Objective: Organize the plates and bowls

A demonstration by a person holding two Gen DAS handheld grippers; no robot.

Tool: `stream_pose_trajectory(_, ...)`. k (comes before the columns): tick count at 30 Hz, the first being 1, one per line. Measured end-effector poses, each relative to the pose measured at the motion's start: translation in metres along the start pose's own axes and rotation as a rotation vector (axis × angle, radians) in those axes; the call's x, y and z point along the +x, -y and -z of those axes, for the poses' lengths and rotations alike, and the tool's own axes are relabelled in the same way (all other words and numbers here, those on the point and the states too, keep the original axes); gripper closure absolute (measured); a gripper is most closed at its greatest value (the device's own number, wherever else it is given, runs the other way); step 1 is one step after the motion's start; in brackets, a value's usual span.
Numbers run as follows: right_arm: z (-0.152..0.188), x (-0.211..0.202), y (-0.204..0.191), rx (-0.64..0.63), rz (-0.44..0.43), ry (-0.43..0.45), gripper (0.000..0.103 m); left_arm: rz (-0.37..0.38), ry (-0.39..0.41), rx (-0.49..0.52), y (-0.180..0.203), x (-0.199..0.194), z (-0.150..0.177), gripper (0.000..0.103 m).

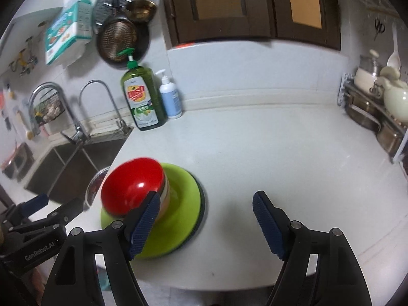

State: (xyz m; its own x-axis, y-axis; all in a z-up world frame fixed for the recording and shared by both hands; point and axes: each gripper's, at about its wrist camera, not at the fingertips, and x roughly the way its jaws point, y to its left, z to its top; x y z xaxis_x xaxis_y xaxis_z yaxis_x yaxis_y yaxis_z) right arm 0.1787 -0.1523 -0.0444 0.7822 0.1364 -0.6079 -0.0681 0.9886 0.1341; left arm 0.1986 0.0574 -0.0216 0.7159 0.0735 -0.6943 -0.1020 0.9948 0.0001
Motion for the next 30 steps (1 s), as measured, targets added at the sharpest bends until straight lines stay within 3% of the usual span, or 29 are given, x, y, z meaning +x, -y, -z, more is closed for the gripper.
stream_pose_trajectory(5,0.03,-0.04,0.002,-0.039,0.016,0.048,0.027,-0.029,0.03,0.031,0.007,-0.034,0.032,0.008)
stream_pose_trajectory(8,0.044,-0.058,0.004,-0.024,0.034,0.038,0.027,-0.015,0.054,-0.001,0.006,-0.058,0.048,0.007)
stream_pose_trajectory(11,0.058,-0.076,0.007,-0.008,0.022,0.018,0.027,-0.039,0.098,0.002,0.006,-0.084,0.063,0.0)
stream_pose_trajectory(14,0.07,-0.094,0.008,-0.009,0.019,0.028,0.027,-0.054,0.117,0.019,0.008,-0.101,0.075,0.0)
stream_pose_trajectory(18,0.085,-0.119,0.007,-0.029,0.032,0.059,0.027,-0.064,0.144,0.034,0.009,-0.118,0.086,0.0)
stream_pose_trajectory(21,0.094,-0.131,0.01,-0.016,0.051,0.063,0.019,-0.077,0.167,0.047,0.01,-0.128,0.094,0.0)
stream_pose_trajectory(30,0.114,-0.157,0.005,-0.006,0.091,0.077,0.019,-0.068,0.176,0.08,0.002,-0.145,0.11,0.0)
